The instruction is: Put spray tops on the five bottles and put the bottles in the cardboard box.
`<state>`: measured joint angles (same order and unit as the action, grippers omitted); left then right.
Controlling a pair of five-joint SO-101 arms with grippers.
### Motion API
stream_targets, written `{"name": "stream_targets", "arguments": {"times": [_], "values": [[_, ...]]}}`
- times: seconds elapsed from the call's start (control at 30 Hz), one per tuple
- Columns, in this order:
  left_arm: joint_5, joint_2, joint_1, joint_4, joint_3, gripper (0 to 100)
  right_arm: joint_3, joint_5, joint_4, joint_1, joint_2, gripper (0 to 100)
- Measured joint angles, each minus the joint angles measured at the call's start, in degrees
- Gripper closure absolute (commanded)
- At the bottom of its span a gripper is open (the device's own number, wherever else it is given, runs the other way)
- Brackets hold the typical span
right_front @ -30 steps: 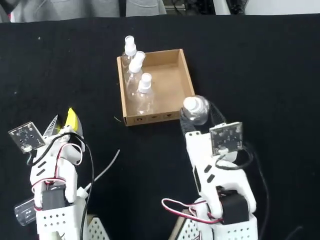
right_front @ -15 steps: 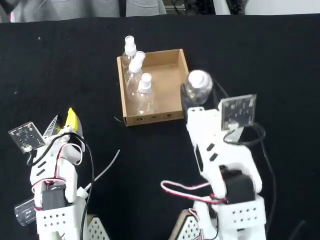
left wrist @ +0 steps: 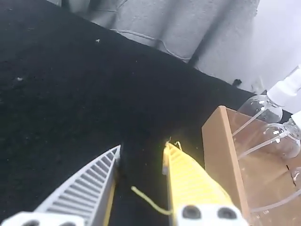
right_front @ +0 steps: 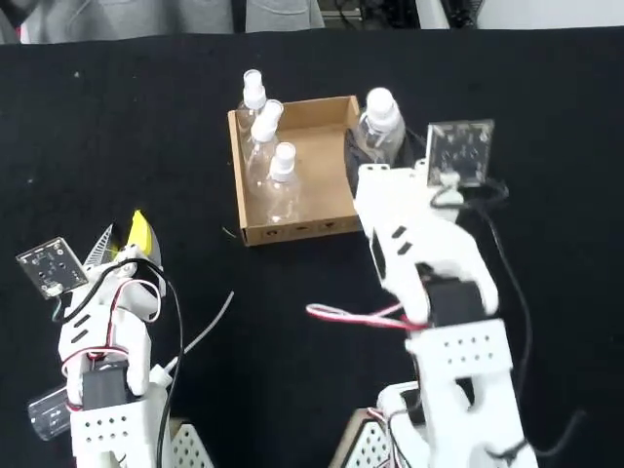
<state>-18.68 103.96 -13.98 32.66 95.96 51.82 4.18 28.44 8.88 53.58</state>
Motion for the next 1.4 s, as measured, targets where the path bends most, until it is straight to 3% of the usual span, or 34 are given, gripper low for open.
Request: {"name": "stream_targets", "arguments": {"times": [1.07, 1.4], "values": [[0.0, 0.0, 0.0, 0.4, 0.0, 86, -2.6, 5.3, -40.5, 0.0, -40.9, 98.6], [0.0, 0.0, 0.0, 0.4, 0.0, 86, -10.6, 5.3, -43.1, 0.0, -53.0, 98.6]]}}
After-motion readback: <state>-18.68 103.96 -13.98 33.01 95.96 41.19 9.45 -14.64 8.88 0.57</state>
